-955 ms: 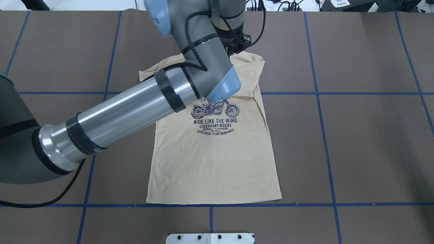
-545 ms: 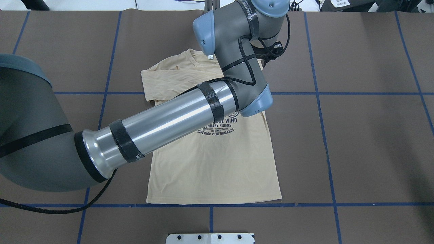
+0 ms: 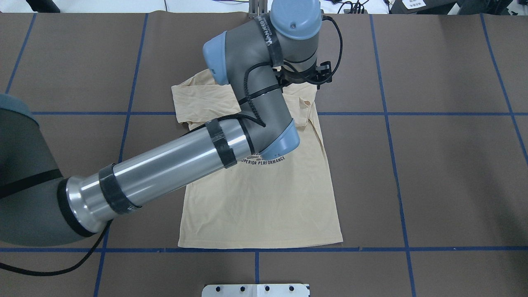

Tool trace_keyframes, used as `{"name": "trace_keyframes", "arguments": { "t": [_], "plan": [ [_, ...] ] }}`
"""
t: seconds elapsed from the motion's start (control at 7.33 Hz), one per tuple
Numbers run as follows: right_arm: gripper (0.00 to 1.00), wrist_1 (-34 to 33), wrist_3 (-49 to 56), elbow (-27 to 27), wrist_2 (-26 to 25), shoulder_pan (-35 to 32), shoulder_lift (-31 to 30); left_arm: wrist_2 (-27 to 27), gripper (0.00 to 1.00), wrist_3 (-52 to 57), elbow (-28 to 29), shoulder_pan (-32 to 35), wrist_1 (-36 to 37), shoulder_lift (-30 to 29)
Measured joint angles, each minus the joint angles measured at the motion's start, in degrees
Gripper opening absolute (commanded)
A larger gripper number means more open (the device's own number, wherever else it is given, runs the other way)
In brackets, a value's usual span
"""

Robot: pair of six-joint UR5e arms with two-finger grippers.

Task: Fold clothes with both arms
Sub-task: 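Lift the sleeve with the left gripper and lay it across the shirt, then release the sleeve and move both grippers to the shirt hem corners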

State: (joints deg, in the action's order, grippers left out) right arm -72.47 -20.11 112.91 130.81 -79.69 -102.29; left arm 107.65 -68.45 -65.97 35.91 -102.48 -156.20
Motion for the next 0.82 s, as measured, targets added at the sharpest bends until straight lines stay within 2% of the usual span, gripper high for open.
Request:
{"name": "trace_keyframes", "arguments": {
  "t": [0.27,0.41,0.68,0.82],
  "plan": [
    [1.00,6.93,-13.53,1.35,-1.37,7.57,0.10,-0.16,1.00,3.72,-18.38,0.03,0.65,15.56],
    [1.00,8.70,-21.65,3.65,-5.07,13.50,0.09,-0.28,1.00,5.81,-27.74,0.02,0.74,23.91],
    [1.00,9.53,-38.66,9.86,-16.39,28.65,0.02,-0.50,1.00,9.41,-43.43,-0.34,0.76,38.49],
    [1.00,9.37,-46.34,12.77,-22.28,36.22,-0.09,-1.07,1.00,9.75,-47.95,-1.19,0.67,43.14]
  ]
}}
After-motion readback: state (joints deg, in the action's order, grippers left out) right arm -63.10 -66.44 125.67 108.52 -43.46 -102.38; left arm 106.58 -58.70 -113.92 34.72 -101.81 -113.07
